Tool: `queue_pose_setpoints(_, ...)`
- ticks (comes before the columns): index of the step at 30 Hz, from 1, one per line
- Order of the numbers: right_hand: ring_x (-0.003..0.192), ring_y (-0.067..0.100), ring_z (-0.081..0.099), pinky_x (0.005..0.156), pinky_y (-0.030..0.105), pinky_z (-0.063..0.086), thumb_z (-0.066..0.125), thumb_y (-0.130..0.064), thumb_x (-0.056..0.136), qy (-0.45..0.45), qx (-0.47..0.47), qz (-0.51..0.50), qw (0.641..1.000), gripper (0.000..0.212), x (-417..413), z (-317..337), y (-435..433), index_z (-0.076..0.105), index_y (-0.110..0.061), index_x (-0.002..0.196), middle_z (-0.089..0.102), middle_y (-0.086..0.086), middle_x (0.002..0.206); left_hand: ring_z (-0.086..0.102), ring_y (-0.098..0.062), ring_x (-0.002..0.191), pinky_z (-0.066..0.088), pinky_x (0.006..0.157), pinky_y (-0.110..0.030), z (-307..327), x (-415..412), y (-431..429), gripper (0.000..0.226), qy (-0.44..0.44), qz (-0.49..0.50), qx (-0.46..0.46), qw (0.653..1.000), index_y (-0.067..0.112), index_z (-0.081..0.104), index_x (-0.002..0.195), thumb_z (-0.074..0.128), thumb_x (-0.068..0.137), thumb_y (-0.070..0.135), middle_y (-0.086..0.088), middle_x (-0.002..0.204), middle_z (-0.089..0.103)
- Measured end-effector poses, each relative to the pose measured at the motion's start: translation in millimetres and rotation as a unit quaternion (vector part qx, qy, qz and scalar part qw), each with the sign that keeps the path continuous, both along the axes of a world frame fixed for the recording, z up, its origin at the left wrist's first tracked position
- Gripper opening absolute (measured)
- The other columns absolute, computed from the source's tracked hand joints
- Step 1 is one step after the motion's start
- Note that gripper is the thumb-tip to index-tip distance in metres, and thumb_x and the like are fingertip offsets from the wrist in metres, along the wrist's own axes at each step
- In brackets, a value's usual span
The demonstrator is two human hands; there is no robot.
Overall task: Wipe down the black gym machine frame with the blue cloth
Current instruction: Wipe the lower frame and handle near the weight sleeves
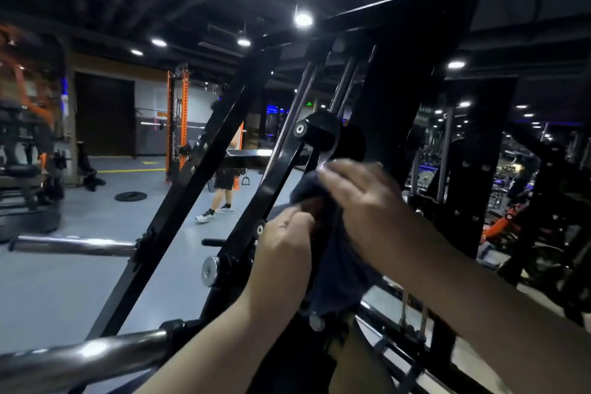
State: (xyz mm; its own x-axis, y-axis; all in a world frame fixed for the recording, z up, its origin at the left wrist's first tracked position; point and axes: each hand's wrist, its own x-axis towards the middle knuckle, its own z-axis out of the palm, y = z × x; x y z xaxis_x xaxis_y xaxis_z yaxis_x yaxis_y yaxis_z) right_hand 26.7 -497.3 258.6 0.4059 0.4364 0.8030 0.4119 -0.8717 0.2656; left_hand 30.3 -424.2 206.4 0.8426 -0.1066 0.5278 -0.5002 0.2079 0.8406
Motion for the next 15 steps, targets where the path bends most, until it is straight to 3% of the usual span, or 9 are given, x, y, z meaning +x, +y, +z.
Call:
queue_pose_setpoints(1,0.120,0.037,0.057,0.100,0.052,0.050,0.042,-0.021,0.093,-0.023,0.006,-0.032,0.999,0.052,4,1,-2,0.059,-0.003,0.138,0.060,0.014,0.135,0.073,-0.028,0.087,0.060,0.073,-0.042,7,-4,35,0.027,0.015,-0.025,-0.007,1.000,0.019,0.076,0.092,0.050,0.085,0.017,-0.008,0.088,0.077)
queue_pose_setpoints(3,0.121,0.039,0.054,0.101,0.053,0.047,0.039,-0.017,0.092,-0.069,0.015,-0.113,0.991,0.053,9,17,-3,0.056,0.000,0.140,0.059,0.016,0.136,0.072,-0.013,0.085,0.056,0.073,-0.033,-9,15,66,0.027,0.020,0.044,-0.026,0.999,0.018,0.076,0.096,0.053,0.090,0.004,0.002,0.087,0.077)
queue_pose_setpoints(5,0.119,0.039,0.053,0.098,0.051,0.045,0.041,-0.014,0.090,-0.056,-0.031,-0.154,0.986,0.052,10,-1,7,0.057,-0.002,0.138,0.060,0.015,0.132,0.070,-0.008,0.084,0.052,0.074,-0.027,-34,18,71,0.032,0.002,0.062,-0.002,0.998,0.016,0.074,0.099,0.052,0.089,-0.004,0.006,0.087,0.076)
queue_pose_setpoints(8,0.108,0.036,0.055,0.091,0.049,0.050,0.051,-0.014,0.080,0.037,-0.094,-0.099,0.990,0.047,4,-64,19,0.066,-0.010,0.124,0.065,0.009,0.118,0.069,-0.016,0.091,0.055,0.080,-0.035,-61,9,69,0.033,-0.023,0.075,0.024,0.997,0.022,0.073,0.094,0.049,0.080,0.006,0.002,0.090,0.075)
queue_pose_setpoints(10,0.106,0.034,0.056,0.090,0.048,0.052,0.050,-0.013,0.079,0.067,-0.093,-0.066,0.991,0.049,3,-72,20,0.067,-0.013,0.125,0.066,0.007,0.119,0.069,-0.013,0.090,0.055,0.080,-0.029,-76,16,82,0.039,-0.018,0.081,0.040,0.996,0.031,0.073,0.089,0.046,0.074,0.007,0.005,0.090,0.074)
queue_pose_setpoints(12,0.106,0.033,0.055,0.091,0.048,0.051,0.056,-0.003,0.078,0.050,-0.041,-0.051,0.997,0.051,7,-65,15,0.066,-0.010,0.127,0.066,0.006,0.121,0.068,-0.009,0.100,0.053,0.089,-0.026,-83,14,84,0.039,0.005,0.094,0.075,0.993,0.041,0.072,0.086,0.049,0.074,0.012,0.008,0.100,0.073)
queue_pose_setpoints(15,0.114,0.037,0.051,0.094,0.051,0.046,0.065,0.001,0.083,0.003,0.000,-0.130,0.991,0.056,6,-68,21,0.058,-0.005,0.138,0.061,0.012,0.130,0.063,-0.005,0.109,0.051,0.097,-0.029,-98,14,88,0.039,0.027,0.092,0.102,0.990,0.048,0.066,0.090,0.050,0.074,0.017,0.006,0.114,0.067)
